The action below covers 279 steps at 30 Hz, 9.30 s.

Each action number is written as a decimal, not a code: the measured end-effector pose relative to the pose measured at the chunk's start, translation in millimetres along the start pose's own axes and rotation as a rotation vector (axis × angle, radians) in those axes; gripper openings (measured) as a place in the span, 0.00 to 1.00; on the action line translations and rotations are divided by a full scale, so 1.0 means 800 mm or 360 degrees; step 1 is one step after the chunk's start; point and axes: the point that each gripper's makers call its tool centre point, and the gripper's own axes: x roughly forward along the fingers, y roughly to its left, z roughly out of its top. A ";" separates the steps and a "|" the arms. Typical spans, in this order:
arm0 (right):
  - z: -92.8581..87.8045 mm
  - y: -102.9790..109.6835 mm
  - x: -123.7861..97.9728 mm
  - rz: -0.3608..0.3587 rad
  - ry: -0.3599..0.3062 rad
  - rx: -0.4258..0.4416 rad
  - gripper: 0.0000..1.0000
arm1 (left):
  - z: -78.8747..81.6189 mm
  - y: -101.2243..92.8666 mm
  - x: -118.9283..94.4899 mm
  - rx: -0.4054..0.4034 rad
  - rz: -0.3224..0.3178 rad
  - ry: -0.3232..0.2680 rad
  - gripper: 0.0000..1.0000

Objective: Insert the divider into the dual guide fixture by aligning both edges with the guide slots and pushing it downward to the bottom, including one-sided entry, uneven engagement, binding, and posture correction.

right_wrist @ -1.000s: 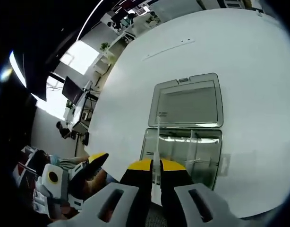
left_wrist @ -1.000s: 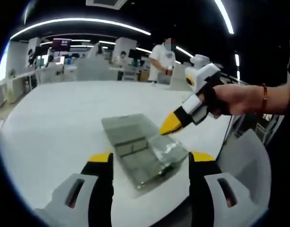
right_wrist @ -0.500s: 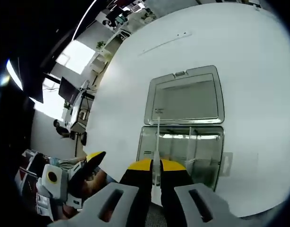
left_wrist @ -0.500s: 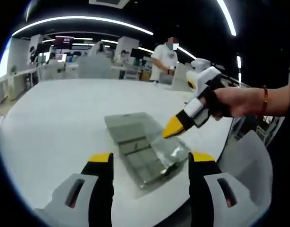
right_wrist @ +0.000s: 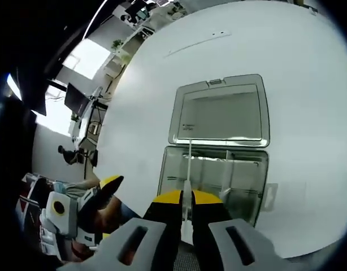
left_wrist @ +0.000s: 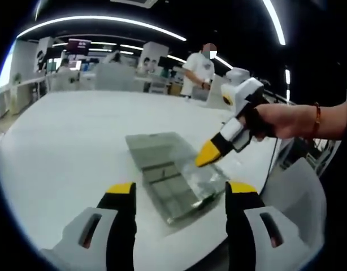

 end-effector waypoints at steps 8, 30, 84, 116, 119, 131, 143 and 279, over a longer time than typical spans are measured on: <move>0.000 0.000 0.003 -0.0022 0.0022 0.0020 0.00 | -0.002 0.000 0.001 -0.0002 -0.0010 0.0014 0.62; -0.009 0.008 0.014 -0.0057 0.0119 0.0040 0.00 | -0.009 0.005 -0.006 -0.0039 -0.0037 0.0037 0.62; -0.013 0.004 0.034 -0.0255 0.0260 -0.0258 0.00 | -0.009 0.024 -0.007 -0.0142 0.0003 -0.0010 0.61; -0.013 0.001 0.034 -0.0305 0.0271 -0.0332 0.00 | -0.009 0.025 -0.007 -0.0163 -0.0001 -0.0016 0.60; -0.013 -0.001 0.035 -0.0306 0.0271 -0.0322 0.00 | -0.010 0.026 -0.007 -0.0167 0.0000 -0.0012 0.60; -0.013 0.000 0.039 -0.0315 0.0281 -0.0369 0.00 | -0.009 0.027 -0.007 -0.0172 0.0002 -0.0014 0.60; -0.013 0.003 0.042 -0.0328 0.0284 -0.0430 0.00 | -0.009 0.027 -0.005 -0.0172 -0.0001 -0.0011 0.60; -0.020 0.021 -0.024 0.0041 -0.0353 -0.1192 0.77 | 0.018 -0.071 -0.026 0.0128 0.0040 0.0079 0.70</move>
